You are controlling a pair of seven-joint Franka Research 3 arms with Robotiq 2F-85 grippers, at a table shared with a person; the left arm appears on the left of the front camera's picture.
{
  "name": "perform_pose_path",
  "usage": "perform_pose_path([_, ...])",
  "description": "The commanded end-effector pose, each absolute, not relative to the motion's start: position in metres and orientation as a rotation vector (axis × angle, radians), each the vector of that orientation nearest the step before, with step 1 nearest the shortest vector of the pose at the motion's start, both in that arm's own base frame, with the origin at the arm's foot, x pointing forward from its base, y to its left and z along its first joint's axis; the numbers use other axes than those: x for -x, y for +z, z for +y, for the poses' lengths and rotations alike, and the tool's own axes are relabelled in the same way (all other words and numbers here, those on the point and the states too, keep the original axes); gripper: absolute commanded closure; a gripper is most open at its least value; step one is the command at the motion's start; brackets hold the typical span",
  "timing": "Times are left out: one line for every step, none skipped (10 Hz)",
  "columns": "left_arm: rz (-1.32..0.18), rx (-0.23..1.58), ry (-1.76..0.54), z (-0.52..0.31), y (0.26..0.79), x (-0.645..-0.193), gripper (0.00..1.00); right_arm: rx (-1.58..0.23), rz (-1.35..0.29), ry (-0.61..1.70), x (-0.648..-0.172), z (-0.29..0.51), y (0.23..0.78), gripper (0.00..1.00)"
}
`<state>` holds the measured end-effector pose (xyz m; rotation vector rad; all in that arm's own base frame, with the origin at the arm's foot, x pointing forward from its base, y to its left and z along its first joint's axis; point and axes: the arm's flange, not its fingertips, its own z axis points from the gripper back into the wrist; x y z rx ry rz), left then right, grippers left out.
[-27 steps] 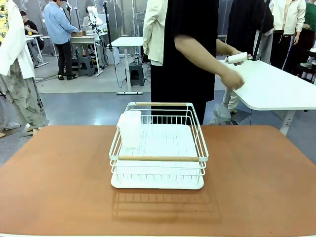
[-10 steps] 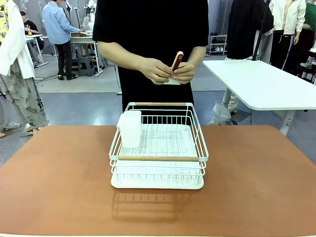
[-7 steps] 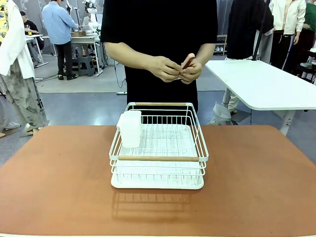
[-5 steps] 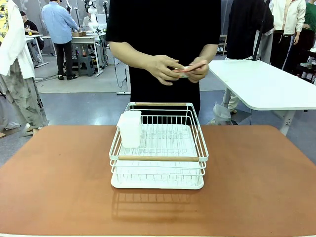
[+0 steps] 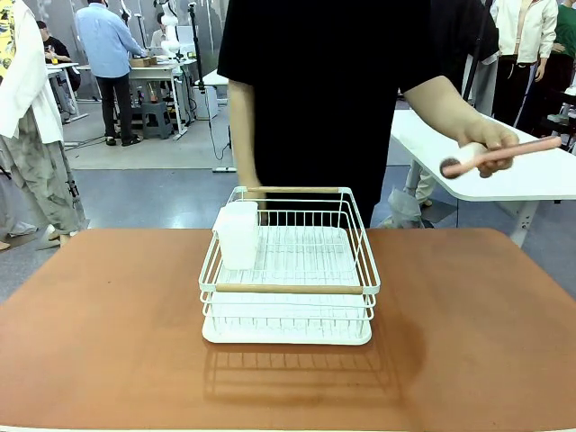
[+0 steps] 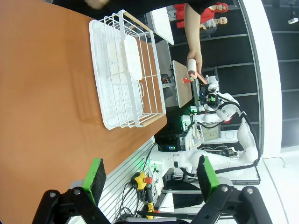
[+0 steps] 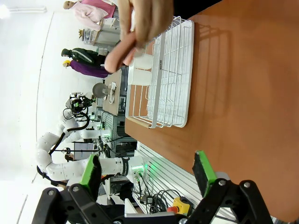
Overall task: Clean the table.
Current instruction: Pick up the Lint Roller when the human hands it over.
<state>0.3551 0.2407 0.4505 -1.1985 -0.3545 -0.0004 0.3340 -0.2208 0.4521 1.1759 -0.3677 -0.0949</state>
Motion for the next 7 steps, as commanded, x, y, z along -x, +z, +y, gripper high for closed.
perform_pose_path([-0.358,1.209,-0.008,0.242,0.45,-0.351,0.0,-1.189,-0.381,-0.081,-0.333,-0.22,0.453,0.0])
perform_pose_path([-0.358,1.209,-0.008,0.242,0.45,-0.351,0.0,-1.189,-0.381,-0.081,-0.333,-0.22,0.453,0.0])
perform_pose_path([-0.358,1.209,-0.008,0.242,0.45,-0.351,0.0,-1.189,-0.381,-0.081,-0.333,-0.22,0.453,0.0])
perform_pose_path([-0.358,1.209,-0.008,0.242,0.45,-0.351,0.0,-1.189,-0.381,-0.081,-0.333,-0.22,0.453,0.0])
perform_pose_path([-0.358,1.209,-0.008,0.242,0.45,-0.351,0.0,-1.189,-0.381,-0.081,-0.333,-0.22,0.453,0.0])
perform_pose_path([-0.358,1.209,-0.008,0.242,0.45,-0.351,0.0,-1.176,-0.368,-0.095,-0.334,-0.221,0.452,0.0])
perform_pose_path([-0.358,1.209,-0.008,0.242,0.45,-0.351,0.0,-1.155,-0.396,-0.162,-0.333,-0.211,0.465,0.0])
